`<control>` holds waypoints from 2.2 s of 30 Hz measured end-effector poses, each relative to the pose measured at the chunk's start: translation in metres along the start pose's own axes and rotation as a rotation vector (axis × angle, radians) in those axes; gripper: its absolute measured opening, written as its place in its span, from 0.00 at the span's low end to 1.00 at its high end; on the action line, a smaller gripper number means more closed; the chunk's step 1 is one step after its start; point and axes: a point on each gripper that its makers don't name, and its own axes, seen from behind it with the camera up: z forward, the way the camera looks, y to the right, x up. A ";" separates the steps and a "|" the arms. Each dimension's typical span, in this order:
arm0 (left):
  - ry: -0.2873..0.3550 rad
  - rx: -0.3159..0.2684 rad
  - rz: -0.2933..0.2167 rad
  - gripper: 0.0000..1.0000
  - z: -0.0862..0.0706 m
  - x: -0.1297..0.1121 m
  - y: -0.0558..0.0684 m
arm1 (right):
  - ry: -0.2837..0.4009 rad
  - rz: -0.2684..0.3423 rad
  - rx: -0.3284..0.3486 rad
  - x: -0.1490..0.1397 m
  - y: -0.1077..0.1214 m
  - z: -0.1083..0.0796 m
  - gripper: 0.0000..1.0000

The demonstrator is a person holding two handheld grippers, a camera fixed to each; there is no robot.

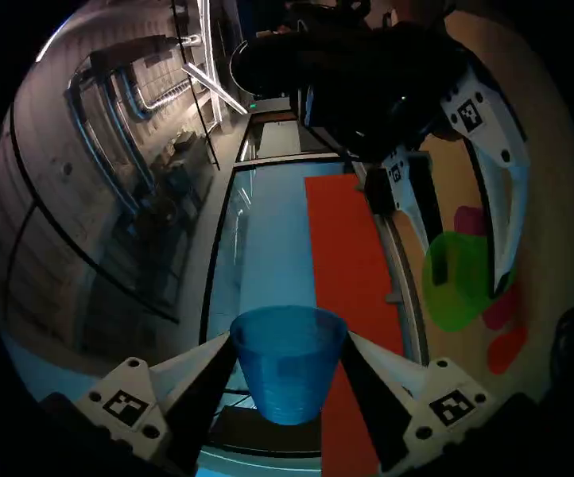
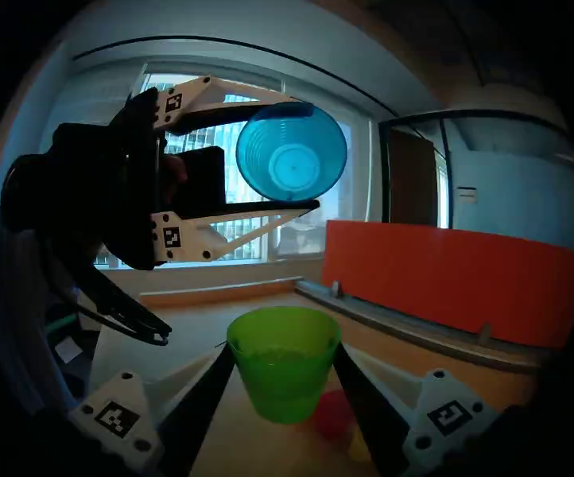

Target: Pour water

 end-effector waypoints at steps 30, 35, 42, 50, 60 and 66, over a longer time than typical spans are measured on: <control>-0.072 -0.016 -0.821 0.87 0.002 -0.039 0.018 | 0.020 -0.006 -0.028 0.012 0.002 -0.008 0.90; -0.080 -0.001 -0.956 0.86 0.004 -0.050 0.016 | 0.023 -0.009 -0.035 0.013 0.003 -0.010 0.90; -0.086 0.005 -1.174 0.87 0.006 -0.065 0.021 | 0.034 -0.009 -0.041 0.018 0.004 -0.014 0.90; -0.055 0.000 -1.399 0.87 0.008 -0.076 0.023 | 0.039 -0.010 -0.047 0.020 0.006 -0.018 0.90; -0.037 -0.016 -1.467 0.86 0.003 -0.076 0.033 | 0.042 -0.006 -0.056 0.022 0.008 -0.023 0.90; -0.060 -0.037 -1.479 0.87 -0.003 -0.078 0.052 | 0.038 0.003 -0.065 0.021 0.012 -0.029 0.90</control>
